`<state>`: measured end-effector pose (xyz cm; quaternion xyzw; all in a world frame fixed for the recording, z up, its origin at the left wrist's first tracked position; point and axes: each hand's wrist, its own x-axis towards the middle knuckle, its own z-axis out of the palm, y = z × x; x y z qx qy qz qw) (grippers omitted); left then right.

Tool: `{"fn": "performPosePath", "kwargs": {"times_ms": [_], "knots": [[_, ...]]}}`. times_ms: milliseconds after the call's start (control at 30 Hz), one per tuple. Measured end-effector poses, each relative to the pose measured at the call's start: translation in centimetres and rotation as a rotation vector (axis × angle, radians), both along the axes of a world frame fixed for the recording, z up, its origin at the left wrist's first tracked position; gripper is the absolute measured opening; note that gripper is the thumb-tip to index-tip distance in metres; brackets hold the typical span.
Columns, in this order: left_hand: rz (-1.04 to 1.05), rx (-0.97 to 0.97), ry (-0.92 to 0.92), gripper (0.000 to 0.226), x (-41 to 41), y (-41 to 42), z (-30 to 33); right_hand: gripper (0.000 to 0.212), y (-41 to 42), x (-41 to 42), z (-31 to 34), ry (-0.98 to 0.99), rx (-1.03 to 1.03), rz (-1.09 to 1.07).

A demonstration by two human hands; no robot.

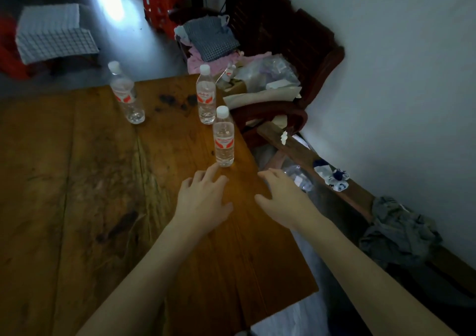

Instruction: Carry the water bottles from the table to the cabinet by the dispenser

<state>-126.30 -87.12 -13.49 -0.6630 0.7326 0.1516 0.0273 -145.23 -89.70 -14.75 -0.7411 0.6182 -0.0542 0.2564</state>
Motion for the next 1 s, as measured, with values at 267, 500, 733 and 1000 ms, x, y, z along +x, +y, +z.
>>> {"fn": "performPosePath", "kwargs": {"times_ms": [267, 500, 733, 1000], "knots": [[0.131, 0.094, -0.029, 0.061, 0.9, -4.3, -3.9, 0.062, -4.5, 1.1, -4.1, -0.026, 0.109, 0.089], [0.225, 0.112, -0.003, 0.063, 1.7, -8.7, -6.1, 0.062, -8.5, 1.8, -6.5, -0.061, 0.161, 0.129], [0.499, 0.18, 0.642, 0.11, 2.5, -13.6, -8.1, 0.061, -11.2, 2.4, -8.1, -0.078, 0.213, 0.175], [0.363, 0.208, 1.068, 0.109, 2.9, -18.6, -9.3, 0.059, -13.7, 2.8, -8.7, -0.068, 0.26, 0.178]]}}
